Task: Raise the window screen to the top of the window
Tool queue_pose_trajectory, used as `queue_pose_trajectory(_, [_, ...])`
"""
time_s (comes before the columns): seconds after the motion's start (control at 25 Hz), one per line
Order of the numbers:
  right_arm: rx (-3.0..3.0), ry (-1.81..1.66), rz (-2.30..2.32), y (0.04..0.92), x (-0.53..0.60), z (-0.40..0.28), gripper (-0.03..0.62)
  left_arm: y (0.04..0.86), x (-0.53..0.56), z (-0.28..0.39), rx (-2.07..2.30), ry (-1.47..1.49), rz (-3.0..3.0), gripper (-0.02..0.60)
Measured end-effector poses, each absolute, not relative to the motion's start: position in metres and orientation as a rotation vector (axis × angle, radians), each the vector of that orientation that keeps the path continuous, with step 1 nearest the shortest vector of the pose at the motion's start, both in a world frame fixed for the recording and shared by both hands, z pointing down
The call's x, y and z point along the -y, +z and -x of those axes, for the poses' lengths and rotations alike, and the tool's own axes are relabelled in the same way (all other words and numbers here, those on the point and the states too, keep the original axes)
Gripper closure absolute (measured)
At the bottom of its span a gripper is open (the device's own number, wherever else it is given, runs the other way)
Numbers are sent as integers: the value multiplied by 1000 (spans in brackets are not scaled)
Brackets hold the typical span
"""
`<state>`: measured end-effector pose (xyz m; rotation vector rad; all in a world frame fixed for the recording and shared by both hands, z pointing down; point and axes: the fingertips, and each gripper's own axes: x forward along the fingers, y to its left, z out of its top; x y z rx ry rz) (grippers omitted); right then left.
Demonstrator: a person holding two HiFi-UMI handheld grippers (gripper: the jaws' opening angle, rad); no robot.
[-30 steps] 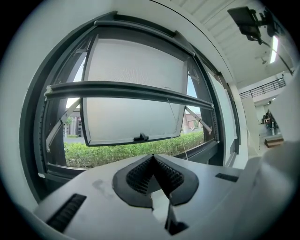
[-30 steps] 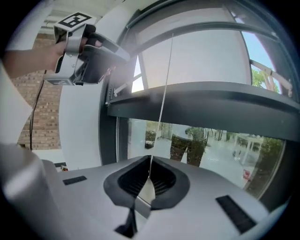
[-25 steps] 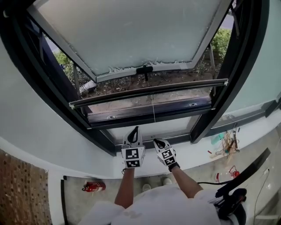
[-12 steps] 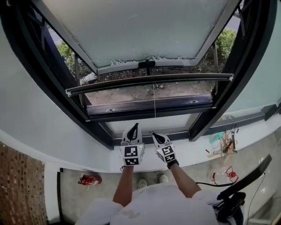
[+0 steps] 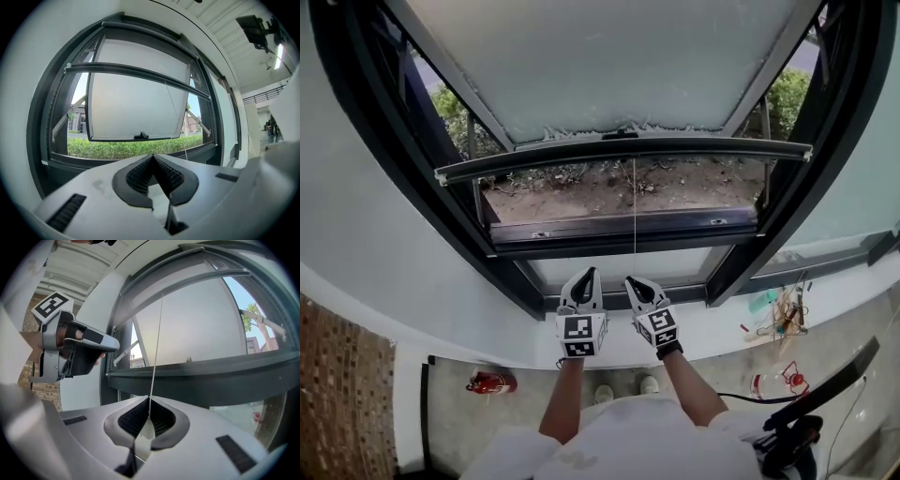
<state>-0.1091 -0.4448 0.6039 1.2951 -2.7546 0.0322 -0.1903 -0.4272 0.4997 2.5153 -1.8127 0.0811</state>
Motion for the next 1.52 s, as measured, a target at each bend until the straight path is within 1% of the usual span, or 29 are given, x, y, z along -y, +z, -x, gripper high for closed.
queue_pose_trajectory(0.2, [2763, -36, -1291, 587, 439, 113, 592, 504, 425, 188, 1797, 98, -2520, 580])
queue_pose_trajectory(0.4, [2842, -68, -1321, 552, 440, 112, 592, 509, 424, 181, 1764, 119, -2534, 580])
queue_pose_trajectory(0.92, [2978, -54, -1373, 496, 432, 106, 592, 510, 421, 168, 1715, 119, -2562, 580])
queue_pose_trajectory(1.08, [3025, -83, -1364, 474, 431, 107, 592, 511, 420, 167, 1716, 119, -2563, 580])
queue_pose_trajectory(1.24, [3012, -186, -1368, 454, 425, 109, 592, 502, 416, 165, 1739, 155, -2605, 580])
queue_pose_trajectory(1.52, [3072, -189, -1366, 426, 420, 115, 592, 486, 414, 171, 1744, 79, -2611, 580])
